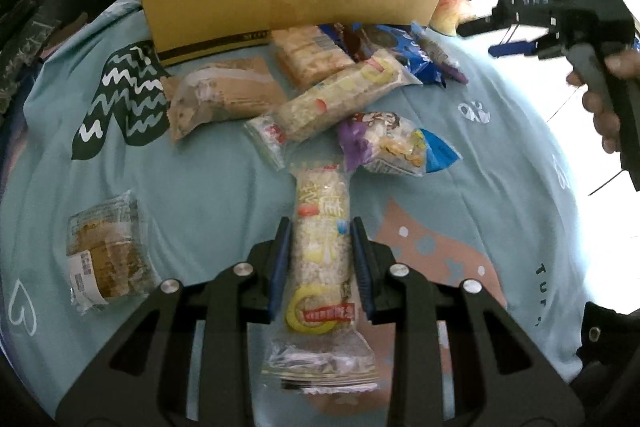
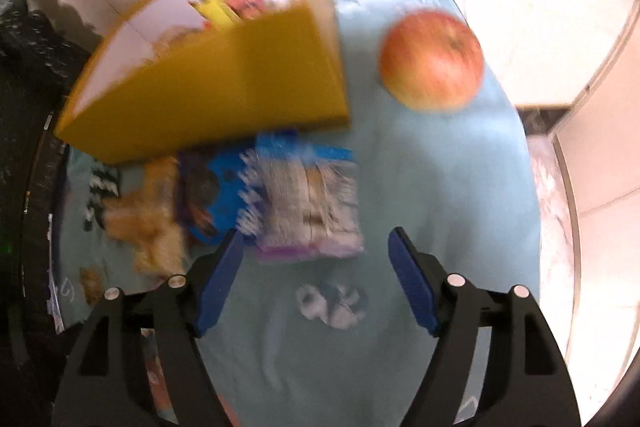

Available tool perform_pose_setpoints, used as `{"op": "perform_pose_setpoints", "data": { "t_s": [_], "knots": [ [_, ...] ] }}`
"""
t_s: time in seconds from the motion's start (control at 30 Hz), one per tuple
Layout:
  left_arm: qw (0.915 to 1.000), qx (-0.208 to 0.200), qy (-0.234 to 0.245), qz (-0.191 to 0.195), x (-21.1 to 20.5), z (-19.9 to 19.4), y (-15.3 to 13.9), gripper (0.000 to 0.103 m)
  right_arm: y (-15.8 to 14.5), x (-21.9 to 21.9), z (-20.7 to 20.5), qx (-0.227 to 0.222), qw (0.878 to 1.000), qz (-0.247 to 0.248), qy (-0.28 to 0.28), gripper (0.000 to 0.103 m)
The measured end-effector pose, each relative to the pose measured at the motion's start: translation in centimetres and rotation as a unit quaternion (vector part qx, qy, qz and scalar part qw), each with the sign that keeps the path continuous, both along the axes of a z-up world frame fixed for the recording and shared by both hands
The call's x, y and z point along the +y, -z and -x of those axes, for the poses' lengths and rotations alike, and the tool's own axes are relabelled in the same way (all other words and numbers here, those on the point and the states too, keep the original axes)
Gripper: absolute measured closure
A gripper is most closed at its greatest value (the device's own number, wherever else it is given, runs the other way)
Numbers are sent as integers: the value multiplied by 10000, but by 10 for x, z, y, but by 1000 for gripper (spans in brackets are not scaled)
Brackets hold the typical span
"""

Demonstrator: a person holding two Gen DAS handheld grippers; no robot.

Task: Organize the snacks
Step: 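Grasp the long clear cereal bar with the left tool while the right tool grasps the white-blue snack bag, then carry the cereal bar and white-blue bag over the yellow box and release both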

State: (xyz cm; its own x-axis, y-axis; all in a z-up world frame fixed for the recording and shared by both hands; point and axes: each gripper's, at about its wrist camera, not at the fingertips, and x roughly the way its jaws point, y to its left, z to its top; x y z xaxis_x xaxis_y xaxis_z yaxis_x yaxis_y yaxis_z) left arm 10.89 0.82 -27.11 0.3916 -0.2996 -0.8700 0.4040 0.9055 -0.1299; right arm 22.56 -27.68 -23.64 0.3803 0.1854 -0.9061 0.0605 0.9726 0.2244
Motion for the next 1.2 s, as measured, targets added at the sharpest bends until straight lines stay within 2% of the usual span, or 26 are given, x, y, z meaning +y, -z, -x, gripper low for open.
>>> {"op": "perform_pose_setpoints", "data": {
  "t_s": [0.03, 0.13, 0.23, 0.33, 0.37, 0.4, 0.47, 0.5, 0.53, 0.57, 0.6, 0.67, 0.87, 1.2],
  "knots": [
    [10000, 9, -2, -12, -3, -2, 2, 74, 1, 2, -5, 62, 9999, 105, 15, 14],
    [10000, 64, -31, -62, -8, -8, 8, 74, 8, -3, -17, 126, 9994, 289, 146, 14],
    [9999, 91, -7, -138, -11, -11, 14, 73, 27, 7, -33, 401, 9951, 903, 23, 14],
    [9996, 0, 69, -257, -15, -13, 17, 72, 57, 19, -38, 789, 9855, 1482, -225, 13],
    [9996, -27, 78, -278, -16, -13, 17, 72, 59, 13, -35, 681, 9877, 1407, -70, 7],
    [9995, -56, 104, -303, -18, -14, 17, 71, 60, 4, -32, 678, 9917, 1084, 125, 5],
    [9995, -57, 137, -285, -20, -17, 20, 67, 57, 7, -31, 589, 9919, 1129, -20, 12],
    [9996, -38, 132, -229, -19, -17, 20, 67, 53, 6, -29, 543, 9928, 1067, -80, 22],
    [9998, -4, 123, -145, -17, -18, 19, 74, 46, 4, -27, 493, 9937, 993, -153, 45],
    [9999, 44, 125, -25, -14, -18, 17, 75, 42, -4, -24, 499, 9958, 742, -211, 47],
    [9999, 31, 148, 5, -14, -16, 16, 75, 38, -7, -21, 518, 9969, 534, -255, 48],
    [9997, -64, 243, 52, -12, -11, 10, 75, 28, -9, -10, 385, 9966, 623, -378, 49],
    [9990, -224, 76, 389, 2, -4, -17, 75, -7, -26, 29, 11, 9995, 128, -287, 49],
    [9954, -633, -137, 703, 24, 13, -64, 75, -64, -32, 97, -539, 9973, -197, -451, 49]
  ]
}}
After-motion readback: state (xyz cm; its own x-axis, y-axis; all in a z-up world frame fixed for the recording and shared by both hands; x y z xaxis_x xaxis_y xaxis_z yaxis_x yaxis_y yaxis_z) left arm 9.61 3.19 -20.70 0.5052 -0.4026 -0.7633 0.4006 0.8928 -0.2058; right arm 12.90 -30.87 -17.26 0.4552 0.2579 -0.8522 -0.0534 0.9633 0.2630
